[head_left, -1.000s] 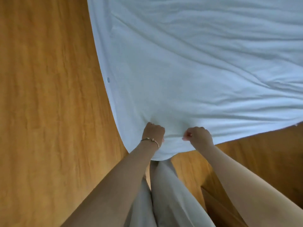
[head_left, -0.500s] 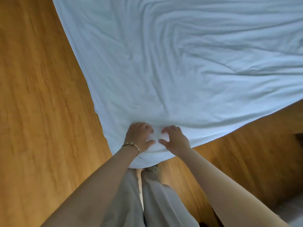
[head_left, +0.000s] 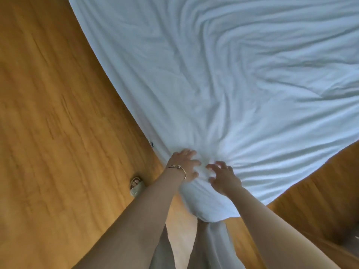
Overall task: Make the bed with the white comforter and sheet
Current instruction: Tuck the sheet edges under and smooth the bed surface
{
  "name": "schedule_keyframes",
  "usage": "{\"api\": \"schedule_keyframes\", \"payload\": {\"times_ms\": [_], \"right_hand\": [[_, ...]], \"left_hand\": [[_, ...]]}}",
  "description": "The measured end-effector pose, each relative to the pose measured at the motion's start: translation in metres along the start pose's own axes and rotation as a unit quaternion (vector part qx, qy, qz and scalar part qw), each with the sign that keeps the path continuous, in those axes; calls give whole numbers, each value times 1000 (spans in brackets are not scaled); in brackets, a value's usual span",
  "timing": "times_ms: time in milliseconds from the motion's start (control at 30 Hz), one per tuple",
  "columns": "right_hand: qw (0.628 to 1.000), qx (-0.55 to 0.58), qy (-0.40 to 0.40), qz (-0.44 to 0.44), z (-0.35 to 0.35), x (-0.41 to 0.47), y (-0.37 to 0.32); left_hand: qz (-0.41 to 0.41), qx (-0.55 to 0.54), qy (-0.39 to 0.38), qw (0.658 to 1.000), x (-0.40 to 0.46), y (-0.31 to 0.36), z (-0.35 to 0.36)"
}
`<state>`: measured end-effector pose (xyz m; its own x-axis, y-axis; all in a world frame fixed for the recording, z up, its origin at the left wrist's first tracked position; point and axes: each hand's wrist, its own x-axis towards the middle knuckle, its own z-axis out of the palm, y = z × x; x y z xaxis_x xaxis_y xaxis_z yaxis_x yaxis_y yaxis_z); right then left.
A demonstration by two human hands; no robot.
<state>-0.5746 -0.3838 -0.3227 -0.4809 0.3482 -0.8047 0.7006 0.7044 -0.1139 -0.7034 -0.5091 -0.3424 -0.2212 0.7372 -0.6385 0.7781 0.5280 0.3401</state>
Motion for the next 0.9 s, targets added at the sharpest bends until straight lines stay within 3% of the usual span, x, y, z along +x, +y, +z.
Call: {"api": "schedule_keyframes", "payload": {"times_ms": [67,133,200,300,400,500,600,767,900], "right_hand": [[998,-14,-27,55,7,-8,-20],[995,4,-28,97,1,-14,-46],[989,76,-40,122,-13,-13,-75],[956,272,-34,102,-49,-8,-134],[891,448,36,67,-94,-11,-201],[885,458,82,-1,-138,-4,-266],[888,441,118,-55,-186,16,-328],[873,467,111,-89,-275,75,-432],[880,460,71,-91,-360,137,-523]], "left_hand": [[32,-1,-97,995,-14,-24,-10],[6,-66,-177,982,-26,-48,-22],[-25,-78,-199,977,-40,-72,-41],[-56,-172,-124,976,-58,-107,-91],[-66,-348,-10,935,-70,-154,-142],[-107,-456,89,879,-77,-213,-183],[-131,-515,132,837,-78,-278,-234],[-140,-543,198,804,-76,-388,-329],[-153,-511,194,823,-78,-476,-402]]}}
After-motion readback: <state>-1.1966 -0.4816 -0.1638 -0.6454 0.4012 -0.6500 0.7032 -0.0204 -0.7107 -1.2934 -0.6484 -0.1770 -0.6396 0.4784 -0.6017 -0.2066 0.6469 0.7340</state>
